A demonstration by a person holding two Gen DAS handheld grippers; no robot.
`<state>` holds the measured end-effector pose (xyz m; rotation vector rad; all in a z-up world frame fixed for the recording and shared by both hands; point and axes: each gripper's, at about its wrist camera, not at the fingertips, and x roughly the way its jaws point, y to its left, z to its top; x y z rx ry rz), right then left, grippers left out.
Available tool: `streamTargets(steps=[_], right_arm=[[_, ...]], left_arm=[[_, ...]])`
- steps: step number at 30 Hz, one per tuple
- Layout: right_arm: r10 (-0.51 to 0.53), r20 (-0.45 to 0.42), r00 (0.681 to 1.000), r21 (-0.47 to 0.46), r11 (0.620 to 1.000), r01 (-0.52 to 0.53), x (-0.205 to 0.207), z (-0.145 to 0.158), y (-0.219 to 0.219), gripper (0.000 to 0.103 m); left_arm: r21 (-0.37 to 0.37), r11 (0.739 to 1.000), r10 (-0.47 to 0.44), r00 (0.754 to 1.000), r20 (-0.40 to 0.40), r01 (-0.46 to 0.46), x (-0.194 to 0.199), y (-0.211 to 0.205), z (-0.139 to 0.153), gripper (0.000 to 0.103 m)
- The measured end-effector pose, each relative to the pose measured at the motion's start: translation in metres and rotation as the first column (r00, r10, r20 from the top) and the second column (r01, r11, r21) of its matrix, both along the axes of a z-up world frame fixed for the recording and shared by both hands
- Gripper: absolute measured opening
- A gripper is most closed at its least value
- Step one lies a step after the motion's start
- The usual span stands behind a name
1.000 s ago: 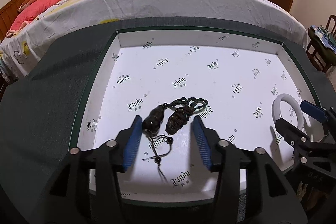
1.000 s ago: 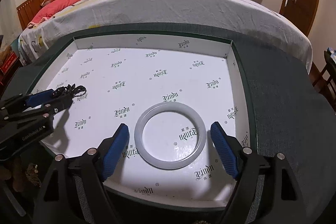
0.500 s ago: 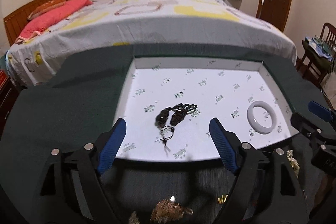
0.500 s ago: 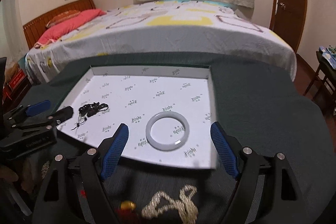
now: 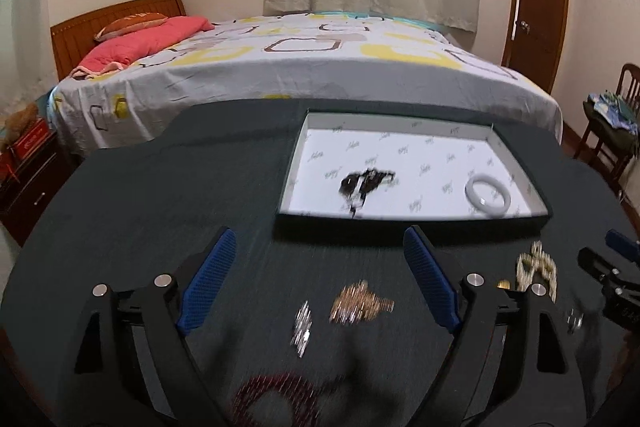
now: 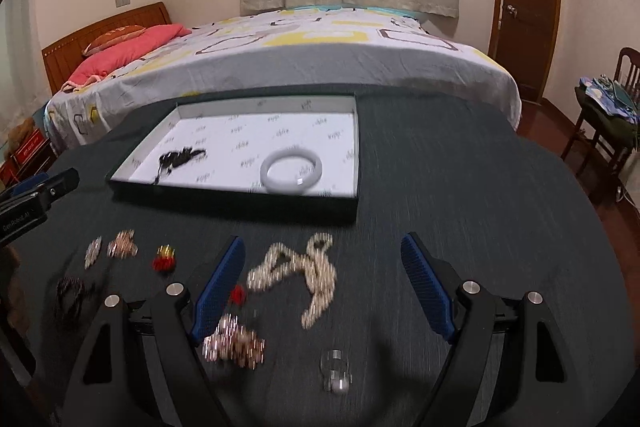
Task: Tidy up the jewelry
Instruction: 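Withdraw both grippers from the box back over the jewelry, then grasp the dark red prayer beads with the left gripper while the right gripper grasps the pearl ring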
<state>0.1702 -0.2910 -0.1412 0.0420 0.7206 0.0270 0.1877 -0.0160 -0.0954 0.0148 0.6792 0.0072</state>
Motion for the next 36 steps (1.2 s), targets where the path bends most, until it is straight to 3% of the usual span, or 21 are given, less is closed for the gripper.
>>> streamTargets(steps=[15, 30, 36], right_arm=[[0.003, -0.044, 0.999, 0.015, 1.0, -0.002, -0.051, -0.033, -0.003, 0.078], [0.02, -0.056, 0.998, 0.024, 1.0, -0.019, -0.055, -0.038, 0.004, 0.078], [0.022, -0.058, 0.998, 0.026, 0.999, -0.02, -0.054, -0.04, 0.005, 0.078]], left_arm=[[0.03, 0.996, 0.086, 0.991, -0.102, -0.083, -0.072, 0.029, -0.047, 0.084], [0.007, 0.997, 0.079, 0.984, -0.162, -0.079, -0.07, 0.034, -0.067, 0.084], [0.038, 0.997, 0.071, 0.981, -0.179, -0.065, -0.068, 0.031, -0.073, 0.084]])
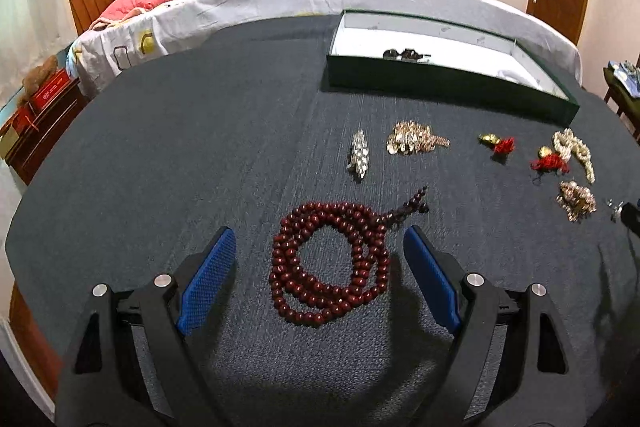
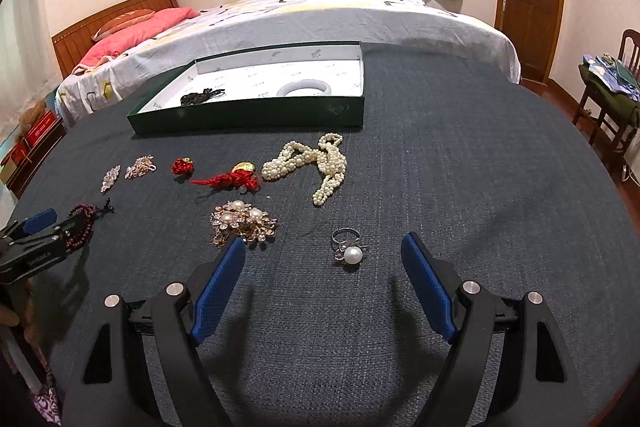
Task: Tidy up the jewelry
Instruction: 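Grasp the dark red prayer beads with the left gripper while the right gripper grasps the pearl ring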
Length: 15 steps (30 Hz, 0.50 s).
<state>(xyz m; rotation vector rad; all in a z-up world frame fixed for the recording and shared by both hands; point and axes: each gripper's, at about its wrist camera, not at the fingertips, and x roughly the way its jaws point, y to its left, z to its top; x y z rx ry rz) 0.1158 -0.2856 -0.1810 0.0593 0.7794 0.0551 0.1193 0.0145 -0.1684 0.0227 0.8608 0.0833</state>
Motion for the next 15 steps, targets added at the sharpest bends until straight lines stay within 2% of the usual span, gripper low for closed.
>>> streamTargets(steps=[8, 11, 13, 15], right_arm=[[-0.002, -0.01, 1.0, 0.006, 1.0, 0.002, 0.0, -0.003, -0.001, 0.078], [-0.001, -0.013, 1.0, 0.01, 1.0, 0.001, 0.0, -0.005, 0.0, 0.078], [0.0, -0.013, 1.0, 0.009, 1.0, 0.0, 0.0, -0.005, 0.0, 0.078], [0.001, -0.013, 1.0, 0.009, 1.0, -0.001, 0.0, -0.005, 0.001, 0.078]], left_arm=[[-0.024, 1.0, 0.003, 1.0, -0.023, -0.003, 0.001, 0.002, -0.008, 0.083], [-0.049, 0.999, -0.011, 1.0, -0.016, 0.011, -0.001, 0.003, -0.007, 0.067], [-0.044, 0.998, -0.043, 0.999, -0.007, 0.042, -0.001, -0.002, -0.005, 0.048], [-0.045, 0.996, -0.077, 0.997, 0.0, 0.077, -0.003, -0.009, -0.004, 0.037]])
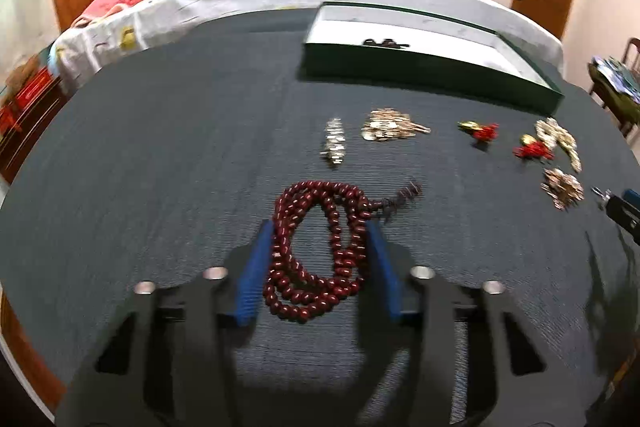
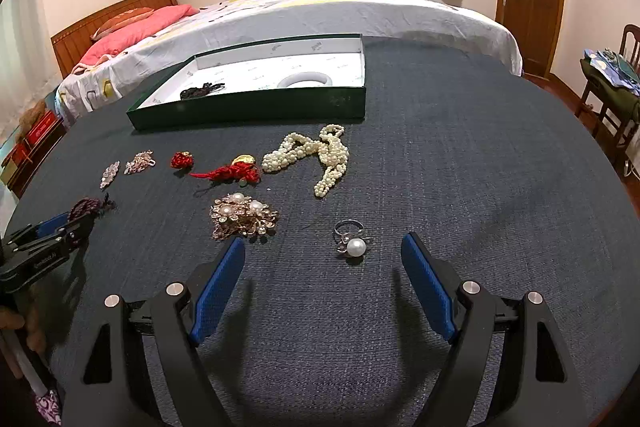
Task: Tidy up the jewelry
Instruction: 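Grasp the dark red prayer beads with the left gripper while the right gripper grasps the pearl ring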
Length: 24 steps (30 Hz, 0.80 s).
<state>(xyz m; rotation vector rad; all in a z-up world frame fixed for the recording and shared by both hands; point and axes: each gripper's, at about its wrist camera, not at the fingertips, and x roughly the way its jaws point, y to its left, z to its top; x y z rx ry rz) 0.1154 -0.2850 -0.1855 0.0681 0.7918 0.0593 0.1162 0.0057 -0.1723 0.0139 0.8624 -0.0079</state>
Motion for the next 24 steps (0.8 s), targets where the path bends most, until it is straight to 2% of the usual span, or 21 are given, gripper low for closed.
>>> streamTargets(steps=[3, 6, 11, 17, 24], right_arm=[[0.0, 0.0, 1.0, 0.0, 1.0, 0.0, 0.0, 0.0, 0.001, 0.078], [0.0, -0.001, 1.0, 0.0, 1.0, 0.0, 0.0, 0.0, 0.001, 0.078], [-0.001, -0.003, 1.0, -0.004, 1.0, 0.001, 0.0, 0.0, 0.001, 0.078], [-0.023, -0.012, 1.0, -0.007, 1.0, 0.023, 0.008, -0.001, -0.005, 0.078], [-0.051, -0.057, 0.997, 0.003, 0.999, 0.051, 0.021, -0.01, -0.016, 0.078]], left_arm=[[-0.019, 0.999, -0.028, 1.0, 0.004, 0.029, 0.0, -0.004, 0.0, 0.02], [-0.026, 0.999, -0.026, 1.0, 0.006, 0.026, 0.002, -0.005, 0.0, 0.014], [-0.039, 0.999, -0.026, 1.0, 0.011, 0.026, 0.007, -0.006, 0.002, 0.012], [-0.052, 0.998, -0.025, 0.998, 0.065, 0.028, 0.013, -0.011, 0.019, 0.011], [-0.054, 0.998, -0.028, 0.996, 0.089, 0.033, 0.022, -0.015, 0.027, 0.011]])
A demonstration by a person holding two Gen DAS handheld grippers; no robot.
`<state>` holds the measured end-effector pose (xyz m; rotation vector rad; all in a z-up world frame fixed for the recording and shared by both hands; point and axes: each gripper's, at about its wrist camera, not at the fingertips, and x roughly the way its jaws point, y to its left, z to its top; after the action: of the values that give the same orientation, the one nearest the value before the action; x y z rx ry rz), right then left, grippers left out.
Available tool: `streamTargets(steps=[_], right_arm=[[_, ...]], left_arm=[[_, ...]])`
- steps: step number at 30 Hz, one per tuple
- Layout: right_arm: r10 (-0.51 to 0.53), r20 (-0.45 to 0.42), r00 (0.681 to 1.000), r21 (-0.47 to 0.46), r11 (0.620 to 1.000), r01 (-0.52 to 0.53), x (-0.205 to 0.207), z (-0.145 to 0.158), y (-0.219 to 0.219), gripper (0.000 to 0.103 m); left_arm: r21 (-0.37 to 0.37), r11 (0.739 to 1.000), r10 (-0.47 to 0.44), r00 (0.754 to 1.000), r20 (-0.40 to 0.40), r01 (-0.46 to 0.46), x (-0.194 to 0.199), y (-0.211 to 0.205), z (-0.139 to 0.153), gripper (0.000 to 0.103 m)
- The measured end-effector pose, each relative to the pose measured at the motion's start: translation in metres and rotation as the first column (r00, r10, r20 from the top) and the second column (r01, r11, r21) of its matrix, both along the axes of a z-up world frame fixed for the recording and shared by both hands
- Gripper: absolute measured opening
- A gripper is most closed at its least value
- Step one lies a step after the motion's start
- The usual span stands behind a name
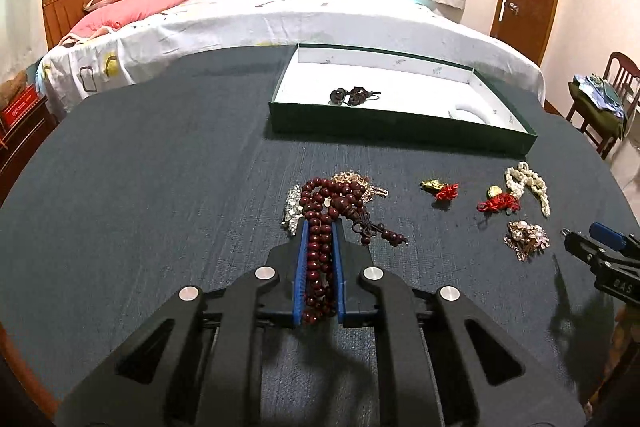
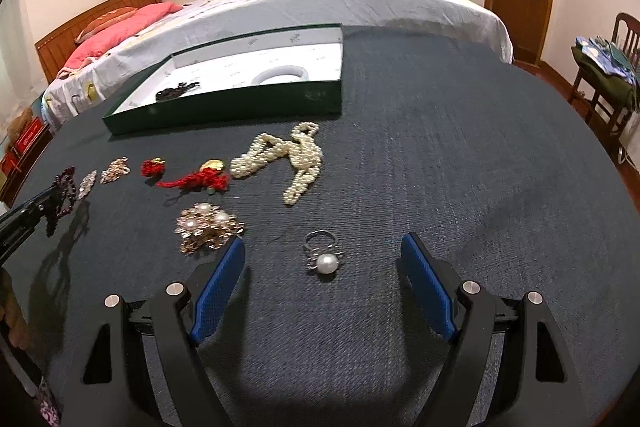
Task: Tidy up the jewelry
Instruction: 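Grasp the dark red prayer beads with the left gripper while the right gripper grasps the pearl ring, then lift the prayer beads with the left gripper while the right gripper lifts the pearl ring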
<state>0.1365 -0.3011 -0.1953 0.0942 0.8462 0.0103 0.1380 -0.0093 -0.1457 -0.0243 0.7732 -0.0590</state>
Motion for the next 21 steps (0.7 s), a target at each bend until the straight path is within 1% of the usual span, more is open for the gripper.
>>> streamTargets(steps=[2, 4, 5, 6, 10, 12, 16, 17, 18, 21], right_arm=[[0.0, -0.011, 1.0, 0.0, 1.0, 0.0, 0.003, -0.0026, -0.0014, 0.077], [0.008, -0.025, 1.0, -0.002, 1.0, -0.008, 0.005, -0.0048, -0.001, 0.068], [0.009, -0.025, 1.0, -0.014, 1.0, -0.01, 0.005, -0.0053, -0.0002, 0.061], [0.015, -0.027, 1.0, -0.018, 1.0, -0.015, 0.0051, -0.0056, 0.0005, 0.058], [0.018, -0.024, 1.0, -0.036, 0.999, -0.019, 0.0039, -0.0063, 0.0003, 0.053], [0.027, -0.022, 0.999, -0.049, 0.998, -0.028, 0.0022, -0.0061, 0.0016, 0.045], [0.043, -0.016, 0.999, -0.044, 0.998, -0.043, 0.0001, -0.0054, 0.003, 0.033], [0.047, -0.014, 0.999, -0.037, 0.998, -0.048, -0.0004, -0.0053, 0.0031, 0.027], [0.05, -0.013, 0.999, -0.032, 0.998, -0.05, -0.0012, -0.0053, 0.0033, 0.024], [0.052, -0.009, 0.999, -0.033, 0.998, -0.052, -0.0029, -0.0048, 0.0037, 0.023]], left_arm=[[-0.001, 1.0, 0.002, 1.0, -0.008, -0.002, 0.0013, -0.0003, -0.0024, 0.011], [-0.002, 1.0, 0.005, 1.0, -0.014, -0.005, 0.0017, 0.0008, -0.0042, 0.011], [-0.003, 1.0, 0.006, 1.0, -0.017, -0.006, 0.0018, 0.0009, -0.0051, 0.011], [-0.004, 1.0, 0.008, 1.0, -0.018, -0.008, 0.0025, 0.0012, -0.0058, 0.011], [-0.003, 1.0, 0.008, 1.0, -0.019, -0.008, 0.003, 0.0016, -0.0068, 0.011], [-0.002, 1.0, 0.008, 1.0, -0.019, -0.008, 0.0027, 0.002, -0.0068, 0.011], [-0.001, 1.0, 0.009, 1.0, -0.022, -0.01, 0.0028, 0.0023, -0.0075, 0.011], [-0.001, 1.0, 0.011, 1.0, -0.021, -0.011, 0.0027, 0.0024, -0.0076, 0.011], [0.0, 1.0, 0.012, 1.0, -0.02, -0.012, 0.002, 0.0025, -0.0076, 0.011], [0.002, 1.0, 0.012, 1.0, -0.017, -0.012, 0.0015, 0.0021, -0.0073, 0.011]])
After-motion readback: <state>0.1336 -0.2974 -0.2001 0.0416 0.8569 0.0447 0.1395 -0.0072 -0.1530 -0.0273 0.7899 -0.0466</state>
